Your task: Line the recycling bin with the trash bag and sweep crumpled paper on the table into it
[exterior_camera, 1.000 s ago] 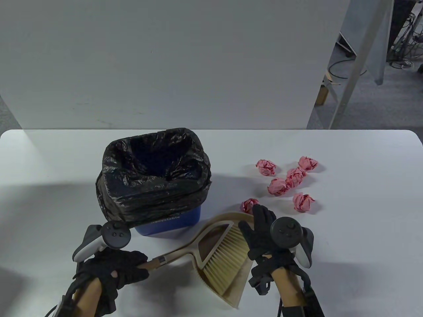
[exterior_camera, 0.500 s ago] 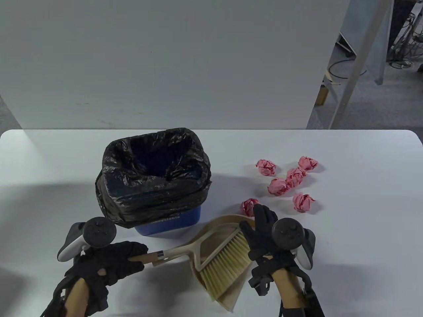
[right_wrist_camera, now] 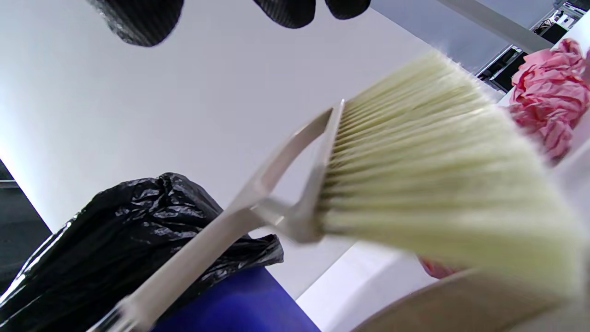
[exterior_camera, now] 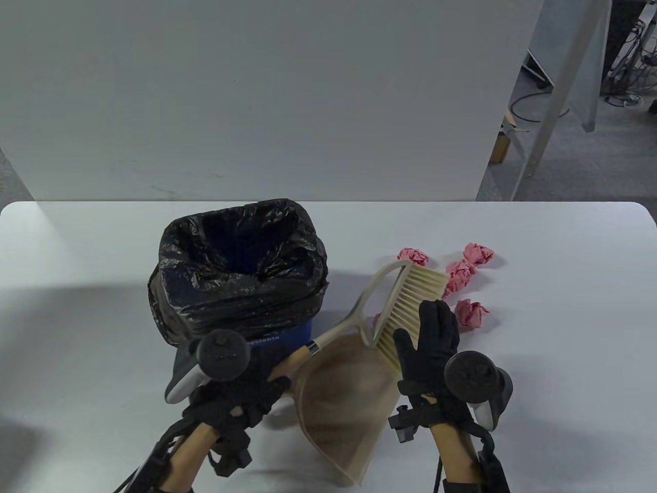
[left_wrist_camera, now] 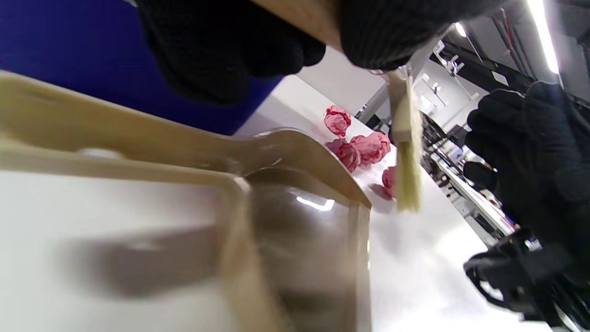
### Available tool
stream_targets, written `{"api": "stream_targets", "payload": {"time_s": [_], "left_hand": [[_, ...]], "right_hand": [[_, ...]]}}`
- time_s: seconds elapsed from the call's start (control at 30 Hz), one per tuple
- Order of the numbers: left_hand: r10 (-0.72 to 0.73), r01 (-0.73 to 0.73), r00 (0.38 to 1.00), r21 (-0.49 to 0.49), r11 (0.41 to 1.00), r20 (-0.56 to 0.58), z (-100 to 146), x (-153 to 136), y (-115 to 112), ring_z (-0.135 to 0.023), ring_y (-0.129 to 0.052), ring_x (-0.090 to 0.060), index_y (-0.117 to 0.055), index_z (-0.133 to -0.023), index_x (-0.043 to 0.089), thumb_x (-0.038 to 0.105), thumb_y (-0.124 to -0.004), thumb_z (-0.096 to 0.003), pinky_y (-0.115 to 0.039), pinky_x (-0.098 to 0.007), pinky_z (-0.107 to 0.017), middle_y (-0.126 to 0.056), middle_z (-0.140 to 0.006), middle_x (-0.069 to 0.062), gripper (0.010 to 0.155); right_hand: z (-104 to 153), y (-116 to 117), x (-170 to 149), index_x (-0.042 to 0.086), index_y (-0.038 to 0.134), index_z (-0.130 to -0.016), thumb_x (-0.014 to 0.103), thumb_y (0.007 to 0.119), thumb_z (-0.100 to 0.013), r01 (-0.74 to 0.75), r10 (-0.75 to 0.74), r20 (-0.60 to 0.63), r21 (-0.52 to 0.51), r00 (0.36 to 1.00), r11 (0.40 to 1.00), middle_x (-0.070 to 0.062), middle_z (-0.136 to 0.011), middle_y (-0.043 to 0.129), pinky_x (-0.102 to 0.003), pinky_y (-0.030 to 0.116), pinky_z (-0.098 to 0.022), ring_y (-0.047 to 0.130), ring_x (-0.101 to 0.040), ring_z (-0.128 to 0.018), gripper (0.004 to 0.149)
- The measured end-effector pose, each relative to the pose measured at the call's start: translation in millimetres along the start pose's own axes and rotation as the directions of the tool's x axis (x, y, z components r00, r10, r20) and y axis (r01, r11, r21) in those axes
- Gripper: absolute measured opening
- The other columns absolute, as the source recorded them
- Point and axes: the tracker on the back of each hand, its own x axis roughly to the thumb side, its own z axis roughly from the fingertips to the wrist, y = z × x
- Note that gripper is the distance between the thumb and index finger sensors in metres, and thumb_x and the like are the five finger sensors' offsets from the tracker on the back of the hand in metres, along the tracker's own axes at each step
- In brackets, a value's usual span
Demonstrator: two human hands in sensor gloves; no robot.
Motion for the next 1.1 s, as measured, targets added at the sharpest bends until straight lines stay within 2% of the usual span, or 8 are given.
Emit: {"api": "stream_targets", "payload": {"time_s": [0.13,0.3,0.53,0.6,0.73,0.9,1.0,1.1], "left_hand": [[0.109,-0.109,0.994,0.033,0.993,0.003,-32,23,-11,-0.086,-0.081,-0.031,-0.027,-0.114,0.008,0.032,-0.070,-0.0609,-0.090,-0.037,-0.054,-0.048,-0.111,-0.018,0.072],[0.310,-0.313,0.948,0.044,0.949,0.070,-69,39,-22,-0.093,-0.069,-0.038,-0.016,-0.112,0.006,0.026,-0.068,-0.0593,-0.080,-0.043,-0.064,-0.033,-0.113,-0.022,0.076],[0.469,-0.445,0.863,-0.157,0.882,0.190,-89,49,-63,-0.102,-0.037,-0.043,0.003,-0.107,0.010,0.021,-0.061,-0.0597,-0.056,-0.052,-0.080,-0.004,-0.112,-0.022,0.081],[0.421,-0.389,0.879,-0.174,0.905,0.223,-88,49,-72,-0.102,-0.033,-0.044,0.006,-0.106,0.009,0.021,-0.060,-0.0593,-0.053,-0.053,-0.081,0.000,-0.111,-0.023,0.082],[0.495,-0.430,0.827,-0.269,0.862,0.266,-81,52,-84,-0.102,-0.022,-0.042,0.011,-0.103,0.012,0.024,-0.061,-0.0612,-0.039,-0.060,-0.082,0.010,-0.107,-0.019,0.084],[0.392,-0.342,0.859,-0.201,0.918,0.328,-75,51,-77,-0.106,-0.035,-0.038,-0.009,-0.112,0.019,0.036,-0.075,-0.0600,-0.036,-0.063,-0.081,-0.008,-0.114,-0.012,0.086],[0.165,-0.134,0.919,-0.109,0.985,0.358,-71,54,-67,-0.112,-0.033,-0.038,-0.026,-0.117,0.023,0.045,-0.073,-0.0594,-0.032,-0.067,-0.078,-0.029,-0.123,-0.006,0.078],[-0.036,0.044,0.943,-0.018,0.999,0.330,-58,59,-56,-0.118,-0.019,-0.039,-0.023,-0.120,0.025,0.057,-0.065,-0.0587,-0.026,-0.070,-0.077,-0.022,-0.128,-0.004,0.081]], "right_hand": [[3,6,1,-0.003,0.029,-0.112,0.051,0.052,-0.062,0.027,-0.027,0.015,0.020,1.000,0.999,-0.040,-0.114,0.021,-0.078,0.031,-0.061,0.024,-0.066,-0.095,0.077],[0,20,-4,0.001,0.035,-0.113,0.051,0.053,-0.062,0.175,-0.168,-0.065,0.125,0.984,0.977,-0.039,-0.115,0.031,-0.078,0.037,-0.062,0.034,-0.064,-0.096,0.074],[-7,41,-19,-0.001,0.038,-0.112,0.046,0.061,-0.062,0.588,-0.540,-0.250,0.191,0.804,0.786,-0.032,-0.106,0.058,-0.073,0.053,-0.062,0.063,-0.055,-0.088,0.072],[-6,40,-22,-0.002,0.039,-0.110,0.044,0.065,-0.061,0.523,-0.466,-0.287,0.166,0.837,0.836,-0.029,-0.103,0.062,-0.072,0.055,-0.062,0.066,-0.053,-0.086,0.072],[-5,36,-21,-0.005,0.039,-0.107,0.042,0.071,-0.060,0.452,-0.400,-0.265,0.174,0.877,0.875,-0.025,-0.096,0.065,-0.069,0.058,-0.061,0.071,-0.046,-0.080,0.074],[-5,30,-22,-0.011,0.036,-0.105,0.031,0.072,-0.059,0.537,-0.469,-0.321,0.169,0.823,0.826,-0.027,-0.093,0.065,-0.070,0.059,-0.060,0.071,-0.047,-0.077,0.072],[-5,18,-18,-0.012,0.032,-0.107,0.026,0.066,-0.060,0.441,-0.381,-0.291,0.179,0.878,0.879,-0.030,-0.096,0.060,-0.069,0.063,-0.059,0.068,-0.050,-0.079,0.069],[-3,3,-14,-0.010,0.029,-0.109,0.023,0.058,-0.060,0.369,-0.331,-0.257,0.114,0.908,0.922,-0.032,-0.098,0.056,-0.066,0.067,-0.058,0.066,-0.051,-0.080,0.065]]}}
